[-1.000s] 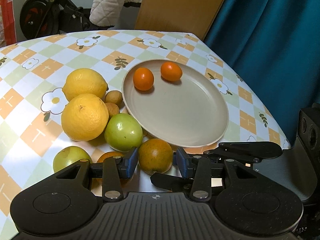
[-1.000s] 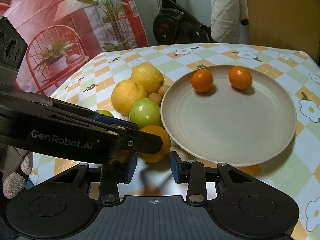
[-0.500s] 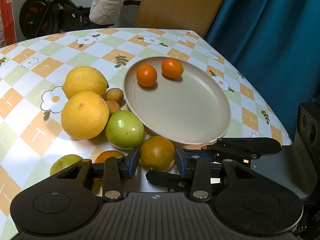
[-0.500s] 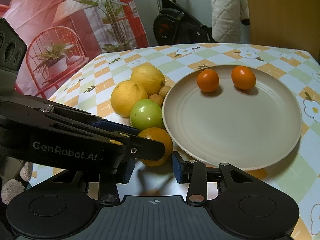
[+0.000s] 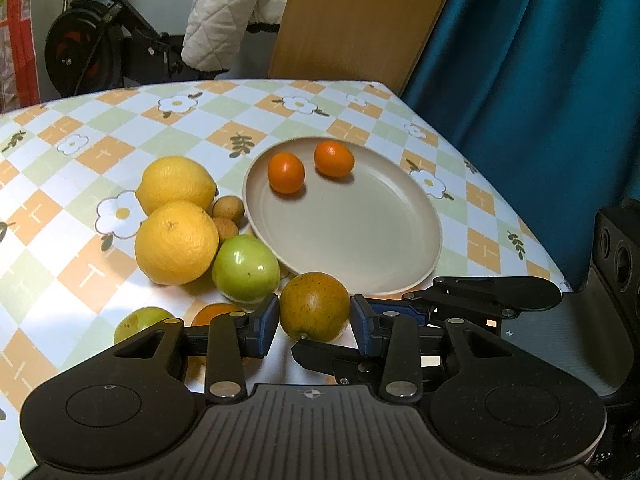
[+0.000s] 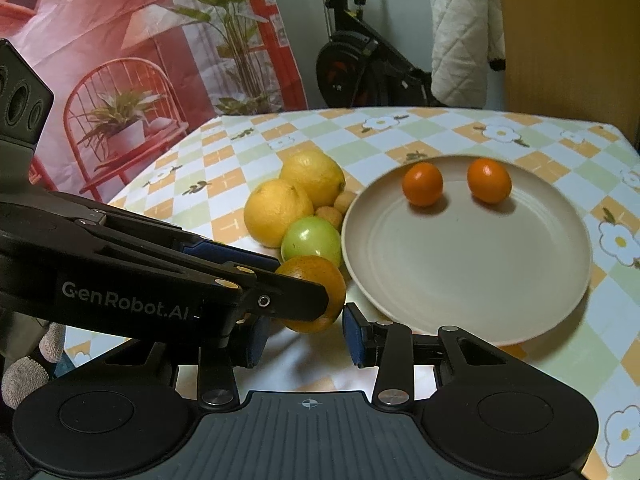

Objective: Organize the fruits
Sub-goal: 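Carry the brownish orange onto the plate and open the left gripper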

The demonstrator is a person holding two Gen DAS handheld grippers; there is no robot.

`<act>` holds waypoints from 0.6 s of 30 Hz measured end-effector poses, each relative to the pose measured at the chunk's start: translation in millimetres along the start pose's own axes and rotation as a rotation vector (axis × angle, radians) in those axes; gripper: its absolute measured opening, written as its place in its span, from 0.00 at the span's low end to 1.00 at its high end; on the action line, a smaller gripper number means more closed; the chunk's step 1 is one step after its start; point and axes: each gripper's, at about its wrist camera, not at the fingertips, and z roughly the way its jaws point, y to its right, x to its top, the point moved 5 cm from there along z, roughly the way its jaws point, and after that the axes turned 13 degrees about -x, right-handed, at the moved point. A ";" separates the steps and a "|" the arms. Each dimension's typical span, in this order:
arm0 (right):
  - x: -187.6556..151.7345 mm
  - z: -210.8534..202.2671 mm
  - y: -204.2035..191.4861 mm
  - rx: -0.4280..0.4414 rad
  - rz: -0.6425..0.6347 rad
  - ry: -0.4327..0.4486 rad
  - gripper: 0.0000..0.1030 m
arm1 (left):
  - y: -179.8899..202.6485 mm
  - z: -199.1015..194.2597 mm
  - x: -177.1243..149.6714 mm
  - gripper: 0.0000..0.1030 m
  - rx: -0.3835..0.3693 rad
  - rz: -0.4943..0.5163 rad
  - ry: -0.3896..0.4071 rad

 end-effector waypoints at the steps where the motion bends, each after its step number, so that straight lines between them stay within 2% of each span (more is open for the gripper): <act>1: 0.9 -1.7 0.1 -0.001 -0.001 0.005 0.35 | 1.4 -0.8 0.9 0.40 0.000 0.002 0.002; 18: 28.0 -2.2 20.9 -0.051 -0.035 0.060 0.35 | 7.6 10.2 34.1 0.40 -0.009 0.041 0.038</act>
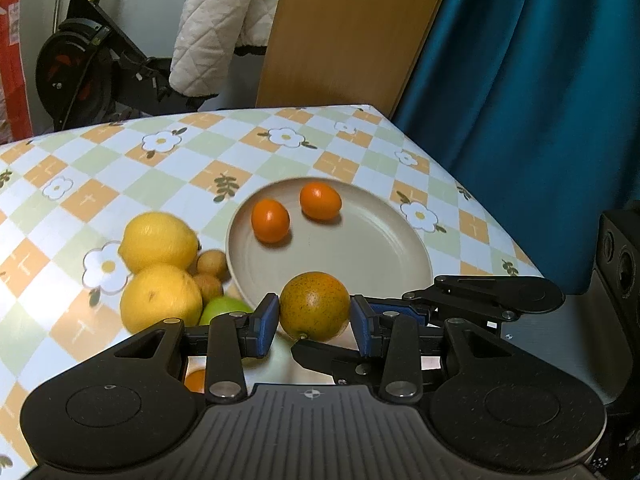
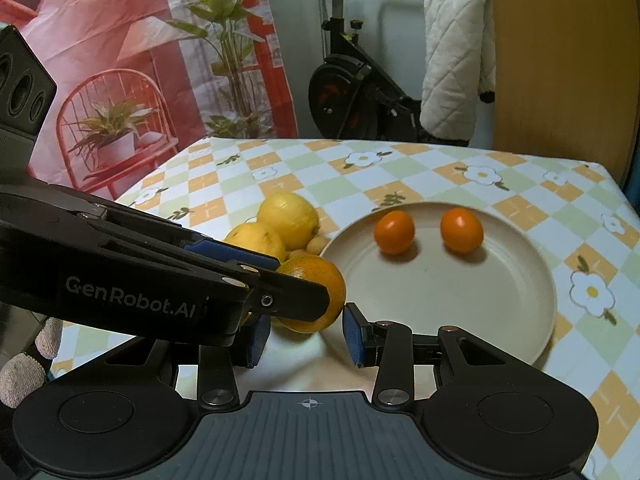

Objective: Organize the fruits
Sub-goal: 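Carry the brownish orange onto the plate and open the left gripper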

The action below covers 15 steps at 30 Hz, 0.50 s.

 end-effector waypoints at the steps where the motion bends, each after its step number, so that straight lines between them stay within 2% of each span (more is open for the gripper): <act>1: 3.0 2.8 1.1 -0.002 -0.001 0.002 0.35 | -0.7 2.4 2.8 0.40 0.001 0.002 0.001; 15: 25.6 55.0 23.9 -0.015 -0.003 -0.021 0.35 | -32.0 45.6 31.5 0.40 0.026 -0.039 -0.028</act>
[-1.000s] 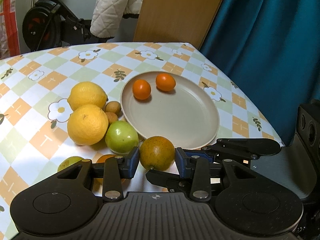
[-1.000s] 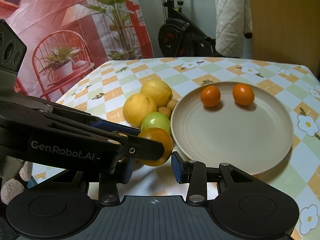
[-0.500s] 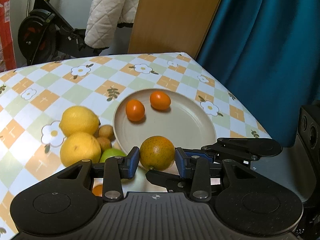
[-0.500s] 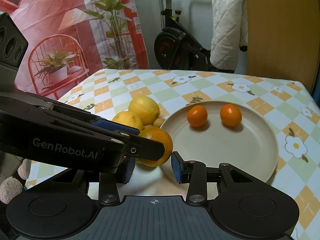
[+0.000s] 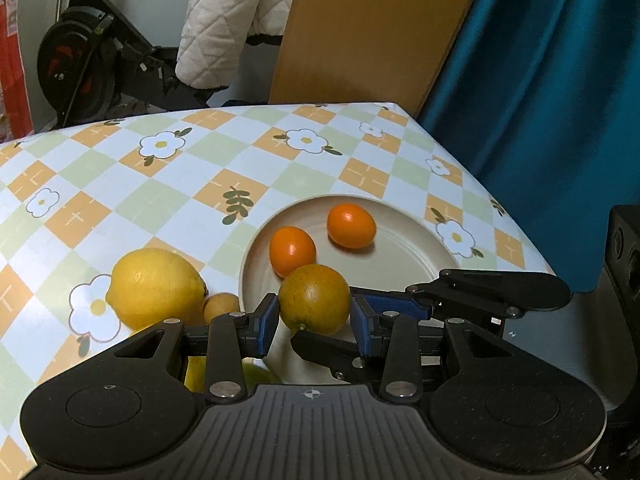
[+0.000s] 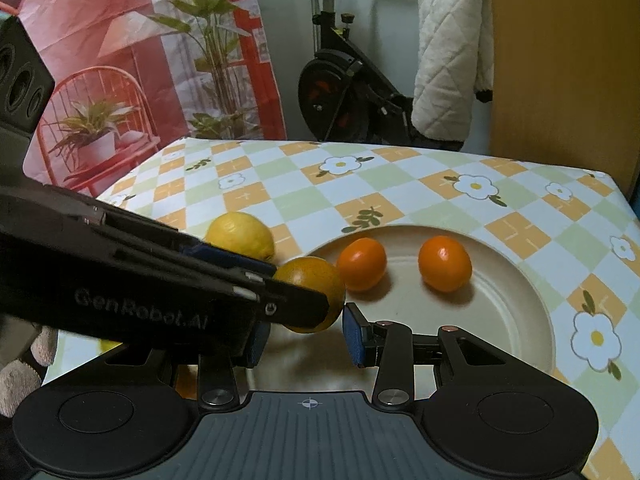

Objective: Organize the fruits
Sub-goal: 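Carry the brownish orange onto the plate and open the left gripper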

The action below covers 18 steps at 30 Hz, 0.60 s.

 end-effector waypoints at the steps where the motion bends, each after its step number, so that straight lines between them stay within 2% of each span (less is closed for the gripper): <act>1: 1.1 3.8 0.7 0.000 0.003 -0.004 0.35 | -2.1 2.1 1.3 0.40 0.002 -0.007 0.000; 18: 3.0 30.5 4.2 -0.022 0.023 -0.035 0.35 | -16.2 18.9 6.0 0.40 0.026 -0.032 0.007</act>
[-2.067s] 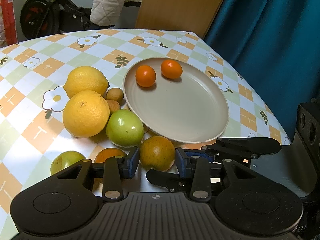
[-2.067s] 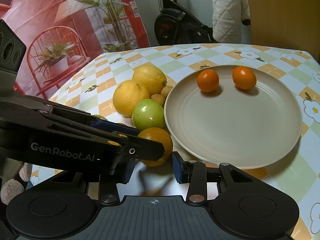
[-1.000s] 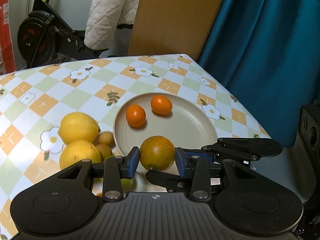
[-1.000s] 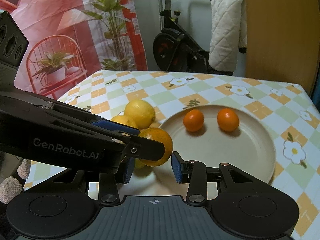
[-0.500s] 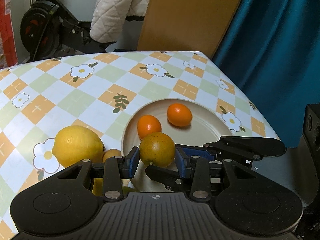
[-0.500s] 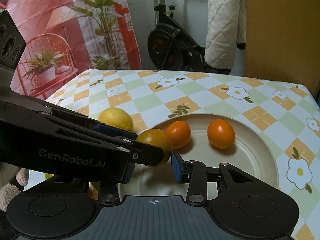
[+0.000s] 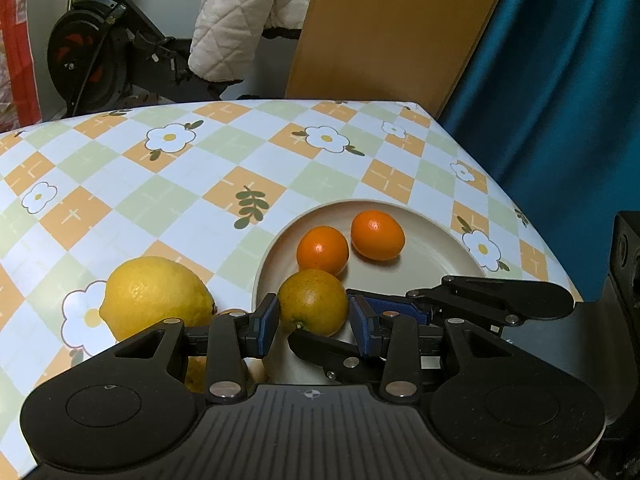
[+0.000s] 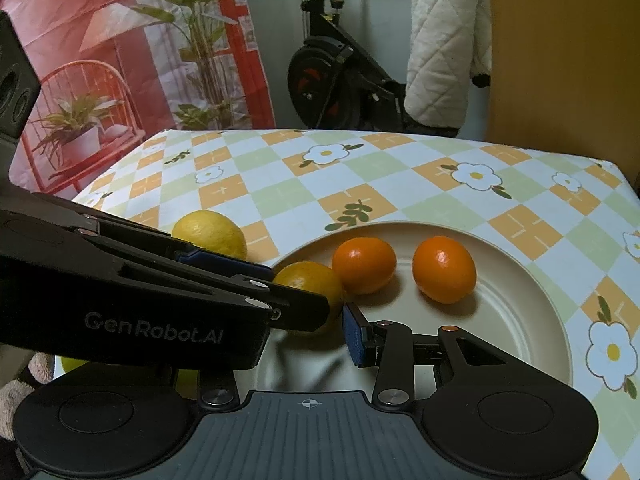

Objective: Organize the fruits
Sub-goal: 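Carry the brownish orange onto the plate and open the left gripper, then grasp another orange from the fruit pile with the left gripper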

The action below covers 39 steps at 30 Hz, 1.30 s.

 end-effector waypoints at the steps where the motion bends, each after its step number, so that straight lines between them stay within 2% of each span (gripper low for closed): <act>1: 0.7 -0.2 -0.4 -0.006 0.001 -0.001 0.36 | 0.3 -0.7 0.5 0.40 -0.001 -0.002 0.005; 8: -0.9 -14.2 -1.0 -0.050 0.016 0.011 0.37 | 0.9 -23.6 5.0 0.40 -0.004 -0.028 0.057; 13: -7.6 -35.9 -2.2 -0.050 0.063 0.036 0.37 | -3.3 -55.3 2.6 0.40 -0.003 -0.042 0.103; 19: -17.3 -62.5 -20.3 -0.034 0.044 0.075 0.37 | -16.3 -97.7 -14.2 0.40 0.033 -0.080 0.154; 25: -21.3 -81.9 -42.1 -0.001 0.012 0.103 0.37 | -29.5 -133.4 -42.2 0.40 0.062 -0.164 0.216; 29: -25.4 -86.3 -56.0 0.024 -0.010 0.094 0.37 | -35.2 -143.6 -57.4 0.40 0.082 -0.174 0.213; 39: -39.8 -86.3 -85.9 0.072 -0.081 0.045 0.37 | -37.1 -147.7 -67.0 0.40 0.049 -0.182 0.216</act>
